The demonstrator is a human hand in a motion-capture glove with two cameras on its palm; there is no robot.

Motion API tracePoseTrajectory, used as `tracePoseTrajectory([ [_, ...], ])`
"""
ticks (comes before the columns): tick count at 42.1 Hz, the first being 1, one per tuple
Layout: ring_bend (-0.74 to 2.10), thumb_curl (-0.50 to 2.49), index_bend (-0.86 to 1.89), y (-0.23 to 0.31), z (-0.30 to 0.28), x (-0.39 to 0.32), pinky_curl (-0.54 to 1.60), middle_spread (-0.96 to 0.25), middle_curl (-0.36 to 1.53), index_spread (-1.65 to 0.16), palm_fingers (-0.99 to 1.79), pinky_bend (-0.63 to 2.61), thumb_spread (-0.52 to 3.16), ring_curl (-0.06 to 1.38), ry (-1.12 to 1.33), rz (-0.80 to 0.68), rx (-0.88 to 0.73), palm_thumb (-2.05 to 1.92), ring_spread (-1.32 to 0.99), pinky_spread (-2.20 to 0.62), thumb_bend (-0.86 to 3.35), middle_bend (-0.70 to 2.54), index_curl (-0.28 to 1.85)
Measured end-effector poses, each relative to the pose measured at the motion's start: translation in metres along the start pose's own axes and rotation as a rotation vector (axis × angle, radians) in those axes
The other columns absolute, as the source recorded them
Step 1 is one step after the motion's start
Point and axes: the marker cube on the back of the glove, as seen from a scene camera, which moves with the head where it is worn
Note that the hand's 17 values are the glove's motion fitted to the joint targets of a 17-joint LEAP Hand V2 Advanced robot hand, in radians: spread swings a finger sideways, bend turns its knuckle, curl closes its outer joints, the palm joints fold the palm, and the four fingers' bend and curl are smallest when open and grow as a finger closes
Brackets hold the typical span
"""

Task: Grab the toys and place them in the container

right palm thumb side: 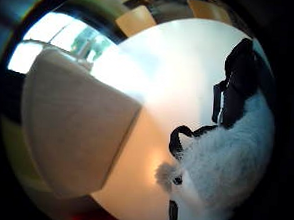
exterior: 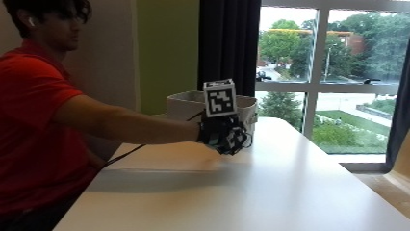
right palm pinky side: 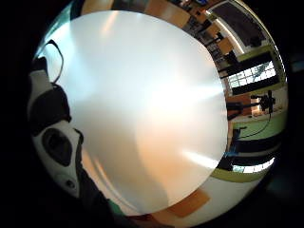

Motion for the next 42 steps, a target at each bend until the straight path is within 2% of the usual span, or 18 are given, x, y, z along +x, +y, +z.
tracePoseTrajectory([
  [10, 1.08, 0.88, 0.67, 0.003, -0.072, -0.016, 0.43, -0.37, 0.53, -0.40, 1.18, 1.05, 0.38, 0.54, -0.006, -0.055, 0.086, 0.62, -0.41, -0.44, 0.18, 0.87, 0.89],
  [15, 1.09, 0.91, 0.67, 0.008, -0.116, -0.039, 0.44, -0.36, 0.55, -0.39, 1.17, 1.06, 0.33, 0.54, -0.040, -0.164, 0.119, 0.61, -0.41, -0.44, 0.18, 0.87, 0.92],
  [22, 1.10, 0.96, 0.67, 0.017, -0.154, -0.084, 0.45, -0.36, 0.56, -0.39, 1.15, 1.06, 0.26, 0.54, -0.067, -0.237, 0.133, 0.60, -0.41, -0.44, 0.18, 0.87, 0.96],
  [42, 1.09, 1.07, 0.64, 0.026, -0.181, -0.200, 0.46, -0.38, 0.56, -0.39, 1.12, 1.06, 0.18, 0.52, -0.107, -0.413, 0.124, 0.57, -0.42, -0.44, 0.17, 0.79, 1.04],
])
